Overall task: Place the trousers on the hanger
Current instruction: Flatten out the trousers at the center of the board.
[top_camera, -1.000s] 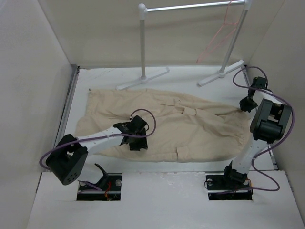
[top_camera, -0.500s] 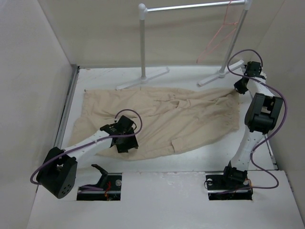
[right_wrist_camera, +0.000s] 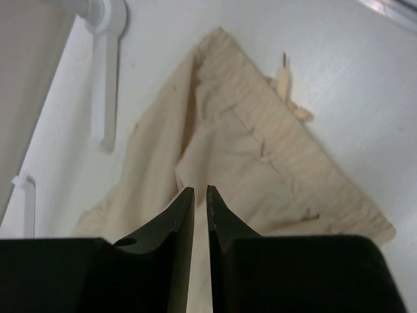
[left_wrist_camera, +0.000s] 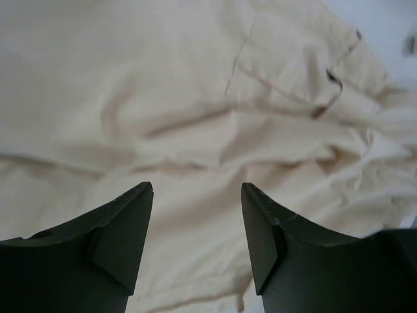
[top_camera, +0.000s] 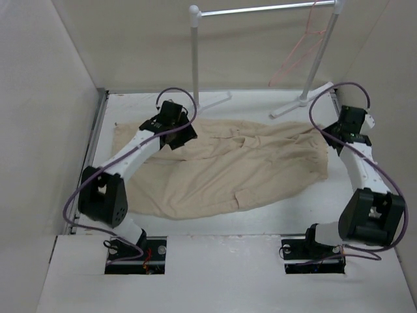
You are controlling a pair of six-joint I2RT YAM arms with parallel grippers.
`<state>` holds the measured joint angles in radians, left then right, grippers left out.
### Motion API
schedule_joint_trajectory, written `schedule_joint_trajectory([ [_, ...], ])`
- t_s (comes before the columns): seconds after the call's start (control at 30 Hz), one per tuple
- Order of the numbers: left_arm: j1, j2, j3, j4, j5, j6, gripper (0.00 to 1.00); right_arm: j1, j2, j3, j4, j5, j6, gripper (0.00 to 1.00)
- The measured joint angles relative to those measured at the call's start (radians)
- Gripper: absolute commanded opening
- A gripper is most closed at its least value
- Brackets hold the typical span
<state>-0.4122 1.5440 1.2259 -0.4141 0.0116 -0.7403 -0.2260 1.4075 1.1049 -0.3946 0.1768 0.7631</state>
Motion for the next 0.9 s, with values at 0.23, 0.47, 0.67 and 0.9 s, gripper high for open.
schedule_joint_trajectory([
  [0.23, 0.130, 0.354, 0.152, 0.093, -0.018, 0.010, 0.52, -0.015, -0.089, -0.352, -0.001, -0.027, 0.026, 0.66],
  [0.47, 0.228, 0.465, 0.192, 0.108, -0.021, -0.005, 0.52, -0.007, -0.121, -0.405, -0.014, -0.046, 0.026, 0.51],
  [0.67, 0.295, 0.491, 0.214, 0.139, -0.014, -0.041, 0.52, -0.022, -0.123, -0.462, -0.040, -0.046, 0.028, 0.04],
  [0.9, 0.383, 0.496, 0.217, 0.156, -0.012, -0.076, 0.53, -0.121, -0.208, -0.494, -0.111, -0.039, 0.050, 0.00],
])
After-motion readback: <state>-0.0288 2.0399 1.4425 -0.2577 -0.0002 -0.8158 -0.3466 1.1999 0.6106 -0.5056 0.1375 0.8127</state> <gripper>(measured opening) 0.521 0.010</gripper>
